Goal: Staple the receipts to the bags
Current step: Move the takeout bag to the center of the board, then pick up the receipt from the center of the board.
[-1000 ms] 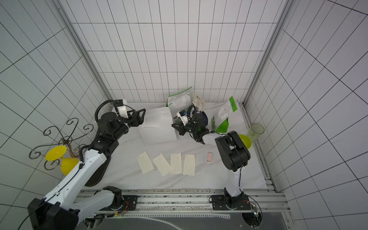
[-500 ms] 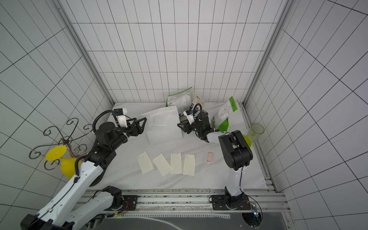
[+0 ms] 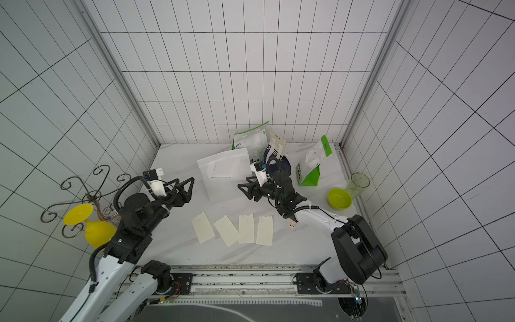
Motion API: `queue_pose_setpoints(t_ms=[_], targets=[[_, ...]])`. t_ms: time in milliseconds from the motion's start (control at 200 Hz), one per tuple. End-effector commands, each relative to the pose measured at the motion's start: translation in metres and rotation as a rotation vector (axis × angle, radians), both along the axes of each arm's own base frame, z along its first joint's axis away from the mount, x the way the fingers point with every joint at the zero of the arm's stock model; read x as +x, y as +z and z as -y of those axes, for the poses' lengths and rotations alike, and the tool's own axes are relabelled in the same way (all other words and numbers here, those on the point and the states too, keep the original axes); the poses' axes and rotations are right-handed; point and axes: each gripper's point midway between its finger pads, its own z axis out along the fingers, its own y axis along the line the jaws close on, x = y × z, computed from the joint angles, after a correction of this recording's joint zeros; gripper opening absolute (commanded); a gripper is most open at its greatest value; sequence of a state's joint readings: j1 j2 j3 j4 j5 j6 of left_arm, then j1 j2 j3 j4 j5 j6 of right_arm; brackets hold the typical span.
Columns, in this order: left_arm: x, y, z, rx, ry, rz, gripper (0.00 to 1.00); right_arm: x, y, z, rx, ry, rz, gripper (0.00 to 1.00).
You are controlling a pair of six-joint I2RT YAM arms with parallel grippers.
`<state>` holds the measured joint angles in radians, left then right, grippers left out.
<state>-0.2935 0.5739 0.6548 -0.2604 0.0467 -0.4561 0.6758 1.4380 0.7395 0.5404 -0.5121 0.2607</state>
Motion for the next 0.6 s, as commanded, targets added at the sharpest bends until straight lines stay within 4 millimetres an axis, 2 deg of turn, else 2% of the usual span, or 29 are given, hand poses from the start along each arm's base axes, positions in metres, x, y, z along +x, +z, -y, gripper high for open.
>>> queue_pose_setpoints(t_ms=[0, 135, 330, 470, 595], targets=[[-0.005, -0.014, -0.006, -0.004, 0.028, -0.050, 0.83, -0.038, -0.054, -0.015, -0.084, 0.036, -0.144, 0.62], [-0.011, -0.013, -0.008, -0.008, 0.035, -0.065, 0.81, -0.060, -0.076, -0.069, -0.109, 0.147, -0.206, 0.62], [-0.021, -0.012, -0.012, 0.009, 0.037, -0.073, 0.81, -0.059, -0.111, -0.131, -0.181, 0.184, -0.198, 0.61], [-0.024, -0.015, -0.009, 0.014, 0.015, -0.080, 0.80, -0.041, -0.124, -0.158, -0.218, 0.146, -0.173, 0.60], [-0.025, -0.013, -0.005, 0.020, -0.001, -0.074, 0.80, -0.027, -0.129, -0.168, -0.253, 0.101, -0.141, 0.58]])
